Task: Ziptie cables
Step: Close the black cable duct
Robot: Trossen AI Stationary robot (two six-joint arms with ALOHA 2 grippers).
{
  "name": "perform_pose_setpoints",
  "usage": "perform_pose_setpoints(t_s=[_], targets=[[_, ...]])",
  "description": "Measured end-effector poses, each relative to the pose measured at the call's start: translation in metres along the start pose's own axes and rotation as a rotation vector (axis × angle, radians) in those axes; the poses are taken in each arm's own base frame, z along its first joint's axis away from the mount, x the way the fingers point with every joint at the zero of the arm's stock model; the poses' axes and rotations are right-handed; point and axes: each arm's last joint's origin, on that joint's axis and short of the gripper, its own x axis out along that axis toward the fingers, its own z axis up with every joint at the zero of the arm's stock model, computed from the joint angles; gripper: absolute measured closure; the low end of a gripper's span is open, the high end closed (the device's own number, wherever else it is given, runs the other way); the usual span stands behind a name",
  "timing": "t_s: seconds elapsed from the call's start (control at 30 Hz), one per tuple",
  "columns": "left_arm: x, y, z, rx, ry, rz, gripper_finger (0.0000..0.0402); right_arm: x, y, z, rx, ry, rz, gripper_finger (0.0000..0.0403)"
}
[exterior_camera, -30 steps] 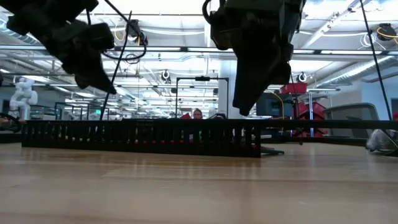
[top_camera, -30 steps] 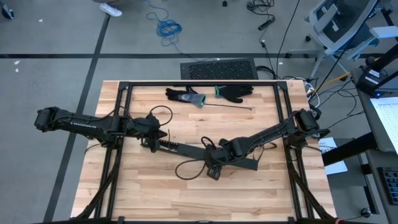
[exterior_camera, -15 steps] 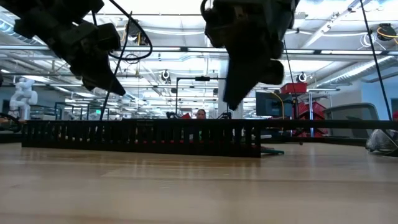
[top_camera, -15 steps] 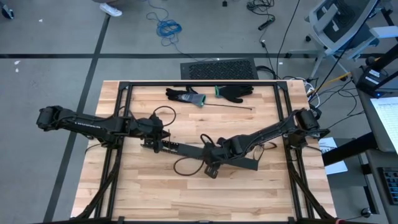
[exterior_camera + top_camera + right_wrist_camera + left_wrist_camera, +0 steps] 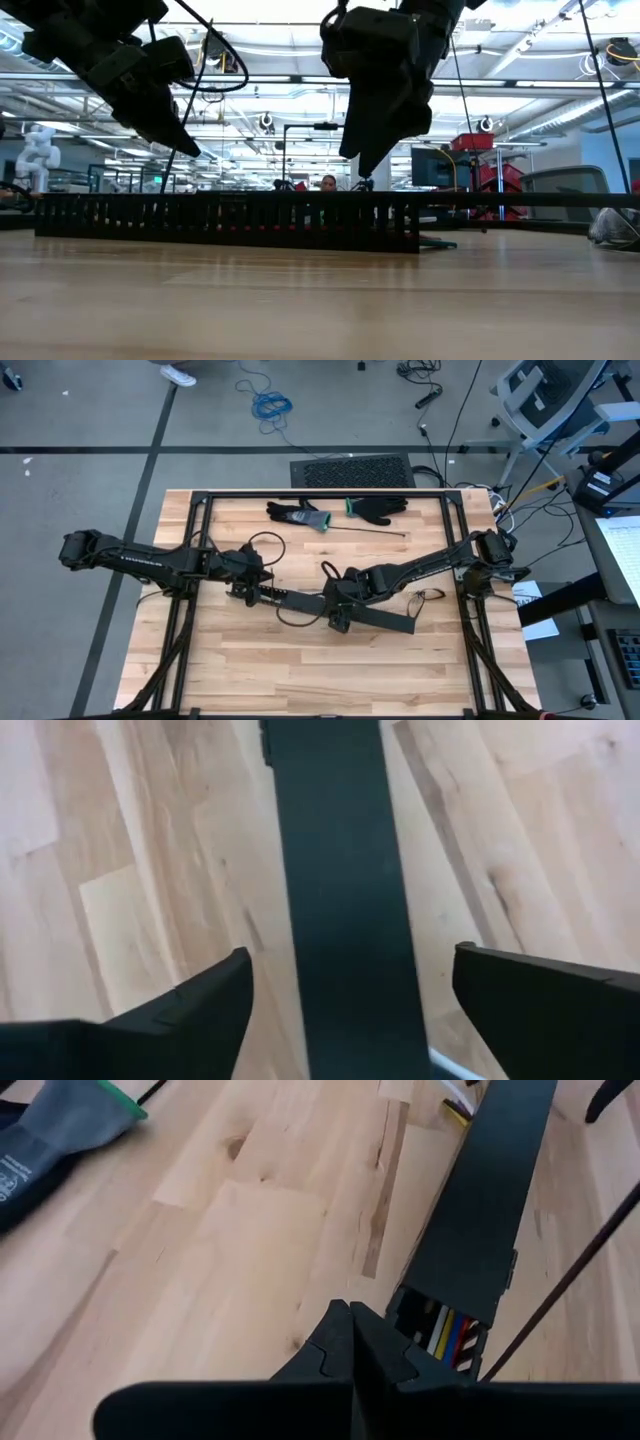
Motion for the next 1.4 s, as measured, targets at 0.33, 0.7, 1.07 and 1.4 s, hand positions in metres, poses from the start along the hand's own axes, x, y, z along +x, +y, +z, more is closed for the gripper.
perform_pose_setpoints(t_s=[0.33, 0.7, 1.07, 1.4], targets=[[0.016, -0.005, -0.01, 0.072, 0.141, -0.16, 0.0401, 0.001, -0.01, 0.006, 0.008, 0.006, 0.006, 0.0069], [-0.009, -0.015, 0.015, 0.032, 0.297, -0.393, 0.0348, 0.001, -0.009, 0.006, -0.008, 0.006, 0.007, 0.0069], [-0.024, -0.021, 0.023, 0.15, 0.389, -0.442, 0.0167, 0.001, -0.01, 0.003, -0.052, 0.03, -0.006, 0.0069], [-0.023, -0.02, 0.02, 0.161, 0.386, -0.206, 0.0141, 0.001, -0.01, 0.002, -0.105, 0.031, -0.009, 0.0069]])
